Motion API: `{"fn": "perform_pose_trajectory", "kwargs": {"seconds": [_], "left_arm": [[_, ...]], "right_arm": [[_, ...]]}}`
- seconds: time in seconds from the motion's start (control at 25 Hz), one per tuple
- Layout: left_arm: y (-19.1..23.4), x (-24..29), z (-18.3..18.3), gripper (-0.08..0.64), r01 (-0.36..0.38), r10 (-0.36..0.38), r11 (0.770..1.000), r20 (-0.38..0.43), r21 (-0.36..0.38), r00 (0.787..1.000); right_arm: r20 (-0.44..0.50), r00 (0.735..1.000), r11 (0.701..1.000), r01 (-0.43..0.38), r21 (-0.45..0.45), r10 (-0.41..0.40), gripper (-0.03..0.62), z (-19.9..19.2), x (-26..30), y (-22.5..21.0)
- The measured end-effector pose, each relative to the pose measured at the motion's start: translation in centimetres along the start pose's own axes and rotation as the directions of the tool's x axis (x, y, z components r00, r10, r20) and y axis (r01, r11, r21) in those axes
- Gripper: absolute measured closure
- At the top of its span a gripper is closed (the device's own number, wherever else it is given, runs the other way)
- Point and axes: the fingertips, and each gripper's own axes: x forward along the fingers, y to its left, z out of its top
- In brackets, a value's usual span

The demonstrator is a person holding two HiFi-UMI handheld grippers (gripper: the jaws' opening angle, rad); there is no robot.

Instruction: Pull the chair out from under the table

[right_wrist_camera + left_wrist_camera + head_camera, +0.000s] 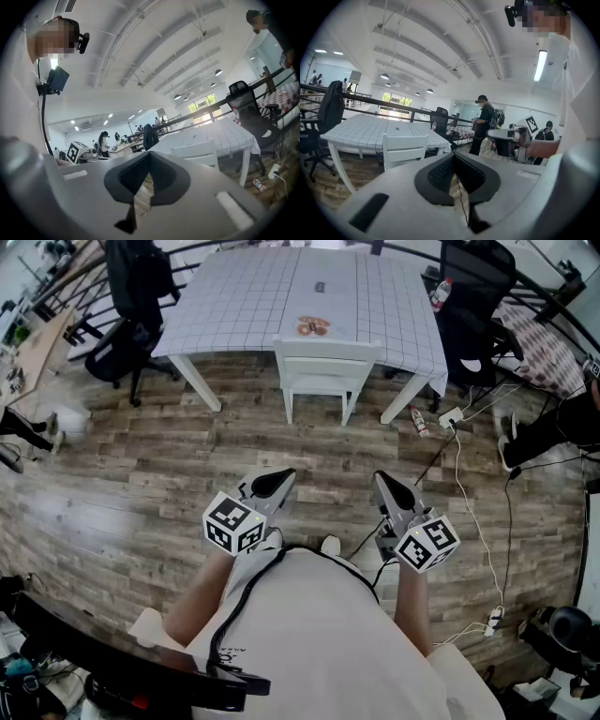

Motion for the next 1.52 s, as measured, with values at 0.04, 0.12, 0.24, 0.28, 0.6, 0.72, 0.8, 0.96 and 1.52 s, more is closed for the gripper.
{"fn": "perform_pose_trajectory", "kwargs": {"seconds": [0.04, 0.12, 0.24, 0.28, 0.6, 0.72, 0.8, 0.96, 1.52], "left_arm": [[0.1, 0.1, 0.1, 0.552, 0.002, -0.002, 1.000, 0.003, -0.002, 1.000], [0.4, 0.1, 0.3, 0.552, 0.004, -0.004, 1.000, 0.009, -0.002, 1.000], [0.7, -0.3, 0.3, 0.552, 0.005, -0.005, 1.000, 0.012, 0.008, 1.000], [0.8, -0.5, 0.3, 0.552, 0.005, -0.005, 1.000, 0.012, 0.014, 1.000], [3.4, -1.9, 0.2, 0.552, -0.024, 0.024, 0.999, 0.008, 0.026, 1.000], [4.3, -2.7, 0.5, 0.552, -0.020, 0.019, 1.000, 0.018, 0.023, 1.000], [4.8, -3.2, 0.6, 0.552, -0.017, 0.017, 1.000, 0.025, 0.022, 1.000], [6.1, -4.6, 0.5, 0.552, -0.015, 0.014, 1.000, 0.026, 0.024, 1.000], [12.3, -11.2, -0.9, 0.552, 0.034, -0.034, 0.997, -0.005, 0.073, 0.999]], "right_arm": [[0.002, 1.000, 1.000, -0.001, -0.003, 0.001, 0.588, 0.1, 0.2, 0.0], [0.004, 1.000, 1.000, -0.001, -0.006, 0.001, 0.588, 0.1, 0.5, 0.1], [0.005, 1.000, 1.000, 0.008, -0.008, -0.008, 0.588, -0.1, 0.6, 0.3], [0.006, 1.000, 1.000, 0.013, -0.009, -0.013, 0.588, -0.2, 0.6, 0.4], [-0.014, 1.000, 0.998, 0.022, -0.056, -0.023, 0.586, -0.4, 1.5, 2.0], [0.003, 1.000, 0.999, 0.002, -0.047, -0.002, 0.588, -0.2, 2.1, 2.9], [0.015, 1.000, 1.000, -0.010, -0.015, 0.011, 0.587, -0.2, 2.5, 3.5], [-0.004, 1.000, 0.999, 0.020, -0.030, -0.020, 0.584, -1.1, 3.4, 4.7], [0.066, 0.989, 0.991, 0.136, -0.007, -0.135, 0.584, -2.0, 8.1, 9.0]]}}
